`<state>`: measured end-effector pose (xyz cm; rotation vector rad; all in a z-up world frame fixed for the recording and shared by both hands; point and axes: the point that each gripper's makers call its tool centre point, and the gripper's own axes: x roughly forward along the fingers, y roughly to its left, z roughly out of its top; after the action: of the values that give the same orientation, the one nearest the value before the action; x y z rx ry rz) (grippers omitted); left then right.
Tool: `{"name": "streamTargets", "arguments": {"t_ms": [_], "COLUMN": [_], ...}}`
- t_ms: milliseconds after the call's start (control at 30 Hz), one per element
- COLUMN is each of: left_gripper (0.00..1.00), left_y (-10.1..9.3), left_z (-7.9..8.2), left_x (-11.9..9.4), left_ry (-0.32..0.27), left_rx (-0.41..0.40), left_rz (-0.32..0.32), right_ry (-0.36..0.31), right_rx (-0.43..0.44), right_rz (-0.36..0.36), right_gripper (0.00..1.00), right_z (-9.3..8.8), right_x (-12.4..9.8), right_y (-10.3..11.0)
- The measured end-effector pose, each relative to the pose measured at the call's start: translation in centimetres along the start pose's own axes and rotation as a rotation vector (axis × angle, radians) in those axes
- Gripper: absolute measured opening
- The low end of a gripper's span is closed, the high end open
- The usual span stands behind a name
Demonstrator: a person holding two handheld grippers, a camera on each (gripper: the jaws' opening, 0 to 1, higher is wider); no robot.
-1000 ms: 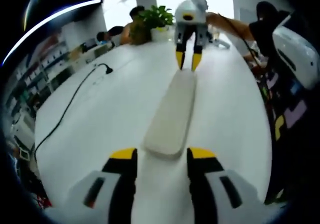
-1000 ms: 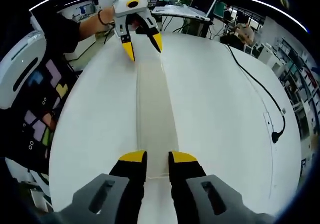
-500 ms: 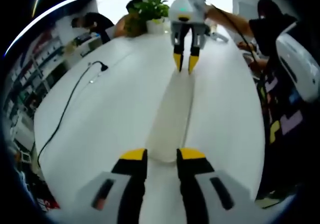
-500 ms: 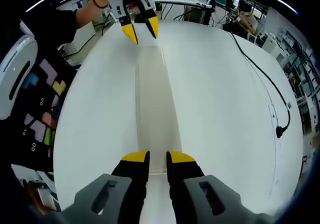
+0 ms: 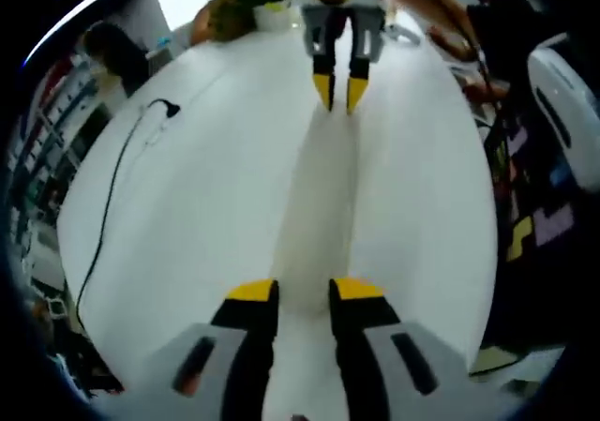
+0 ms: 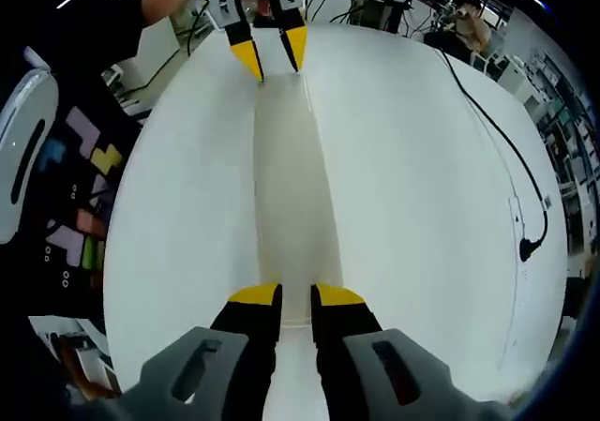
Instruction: Arrange the utensils inside the cutlery case until each visible utensil rests in its matching compartment.
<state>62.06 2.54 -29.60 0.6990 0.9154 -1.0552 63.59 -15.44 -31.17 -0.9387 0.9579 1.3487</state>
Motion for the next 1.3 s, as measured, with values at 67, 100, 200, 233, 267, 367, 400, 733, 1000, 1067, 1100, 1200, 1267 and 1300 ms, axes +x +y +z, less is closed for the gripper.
{"name": "streamTargets", "arguments": {"t_ms": [67, 100, 200, 233, 267, 367, 400, 733, 1000, 1067, 1100, 1200, 1267, 1300], "left_gripper": [0.23, 0.23, 0.23, 0.23, 0.23, 0.23, 0.23, 0.23, 0.24, 0.24, 0.24, 0.24, 0.24, 0.24], "left_y": [0.0, -0.1, -0.3, -0.2, -0.2, -0.2, -0.3, -0.5, -0.4, -0.4, -0.4, -0.3, -0.3, -0.4], "left_z": [0.3, 0.4, 0.1, 0.0, -0.2, -0.4, -0.5, -1.0, -1.2, -1.2, -1.2, -1.3, -1.3, -1.3], "left_x": [0.1, 0.1, 0.3, 0.4, 0.5, 0.6, 0.6, 0.9, 0.8, 0.8, 0.8, 0.8, 0.7, 0.7], "left_ry": [0.001, 0.007, 0.050, 0.063, 0.079, 0.106, 0.119, 0.210, 0.244, 0.247, 0.248, 0.244, 0.242, 0.243], "left_rx": [0.002, 0.001, 0.003, 0.011, 0.015, 0.025, 0.022, 0.039, 0.047, 0.049, 0.048, 0.039, 0.041, 0.041], "left_rz": [-0.013, -0.019, -0.031, -0.029, -0.028, -0.032, -0.034, -0.041, -0.064, -0.062, -0.062, -0.071, -0.072, -0.072], "right_ry": [0.011, 0.016, 0.034, 0.034, 0.031, 0.017, 0.015, 0.058, 0.060, 0.065, 0.069, 0.082, 0.087, 0.090], "right_rx": [-0.006, -0.007, -0.002, -0.002, -0.002, -0.001, 0.000, 0.021, 0.002, -0.005, -0.011, -0.025, -0.045, -0.049], "right_rz": [0.004, 0.005, 0.005, 0.005, 0.004, 0.001, 0.001, 0.013, 0.014, 0.018, 0.020, 0.026, 0.028, 0.029], "right_gripper": [0.12, 0.12, 0.12, 0.12, 0.12, 0.12, 0.12, 0.12, 0.12, 0.12, 0.12, 0.12, 0.12, 0.12], "right_z": [0.0, 0.0, 0.1, 0.2, 0.3, 0.6, 0.6, 0.5, 0.5, 0.6, 0.6, 0.7, 0.8, 0.8], "right_x": [0.0, 0.0, 0.1, 0.1, 0.2, 0.3, 0.3, 0.4, 0.4, 0.4, 0.4, 0.4, 0.4, 0.4], "right_y": [0.1, 0.1, 0.3, 0.4, 0.4, 0.6, 0.7, 0.7, 0.7, 0.8, 0.8, 0.8, 0.9, 0.9]}}
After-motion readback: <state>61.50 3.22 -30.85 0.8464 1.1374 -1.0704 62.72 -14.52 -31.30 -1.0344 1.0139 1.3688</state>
